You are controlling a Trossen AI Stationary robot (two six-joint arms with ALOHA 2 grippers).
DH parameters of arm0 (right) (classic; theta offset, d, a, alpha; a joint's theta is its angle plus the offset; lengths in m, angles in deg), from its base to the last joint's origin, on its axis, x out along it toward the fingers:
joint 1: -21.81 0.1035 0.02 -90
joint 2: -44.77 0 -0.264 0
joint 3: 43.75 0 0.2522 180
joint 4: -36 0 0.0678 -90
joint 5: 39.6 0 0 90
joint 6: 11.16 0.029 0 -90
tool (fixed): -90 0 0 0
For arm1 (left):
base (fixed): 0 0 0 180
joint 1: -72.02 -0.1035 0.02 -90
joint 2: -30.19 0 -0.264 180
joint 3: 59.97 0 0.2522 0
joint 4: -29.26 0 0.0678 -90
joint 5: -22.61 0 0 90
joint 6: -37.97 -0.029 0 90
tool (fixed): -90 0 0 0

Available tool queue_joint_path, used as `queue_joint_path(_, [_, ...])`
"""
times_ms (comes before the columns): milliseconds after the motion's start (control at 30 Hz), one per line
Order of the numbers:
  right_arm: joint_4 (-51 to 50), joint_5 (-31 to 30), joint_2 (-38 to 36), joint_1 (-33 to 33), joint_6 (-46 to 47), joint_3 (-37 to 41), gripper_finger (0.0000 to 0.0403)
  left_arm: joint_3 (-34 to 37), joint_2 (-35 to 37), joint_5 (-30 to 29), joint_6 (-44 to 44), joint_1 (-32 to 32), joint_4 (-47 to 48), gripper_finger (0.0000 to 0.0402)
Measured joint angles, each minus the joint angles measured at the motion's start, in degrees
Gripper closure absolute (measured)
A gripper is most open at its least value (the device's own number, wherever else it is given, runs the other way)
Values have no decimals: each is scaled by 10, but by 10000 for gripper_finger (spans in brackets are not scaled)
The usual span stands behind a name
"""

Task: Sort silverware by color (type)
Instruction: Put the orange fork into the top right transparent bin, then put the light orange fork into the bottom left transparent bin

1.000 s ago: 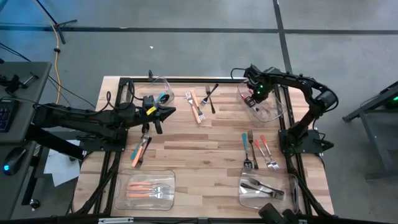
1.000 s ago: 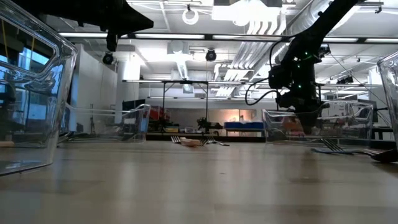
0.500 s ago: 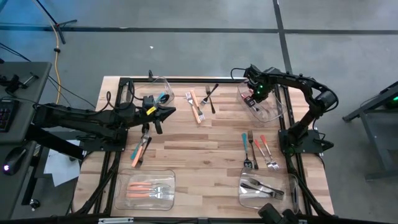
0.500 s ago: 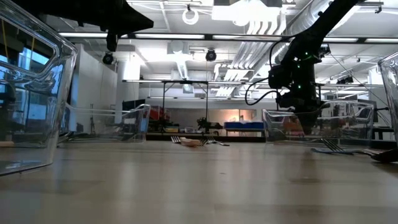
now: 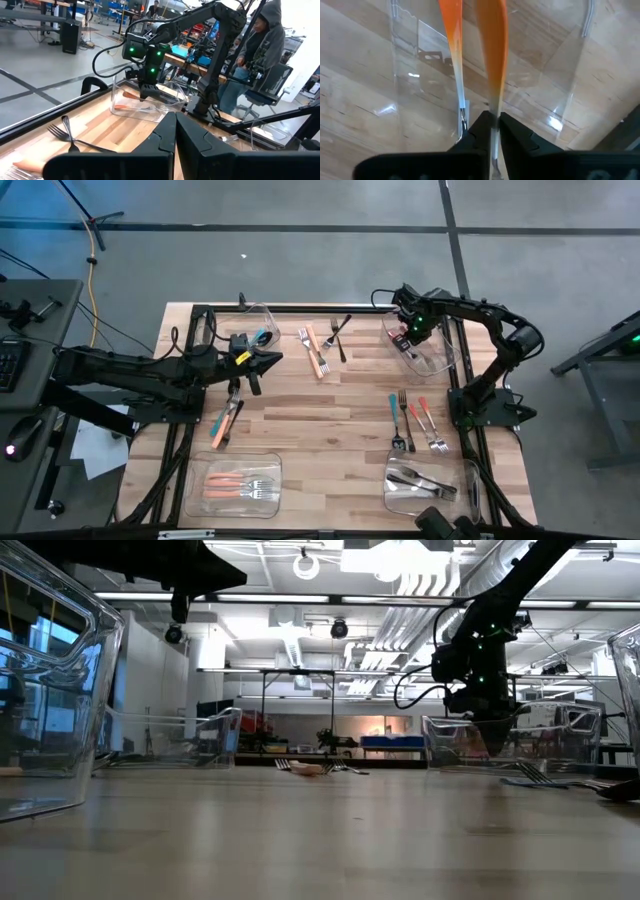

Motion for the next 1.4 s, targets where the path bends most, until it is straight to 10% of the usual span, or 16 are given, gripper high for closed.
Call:
queue_joint_path(433, [1,0,0,0,5,0,287,0,0,0,4,0,0,401])
queue_joint_path(1000, [-12,11,-8,-1,-24,-6,279,0,0,0,4,0,0,401])
queue_joint_path(1400, [31,100,-216,9,-15,-20,279,0,0,6,4,0,0,401])
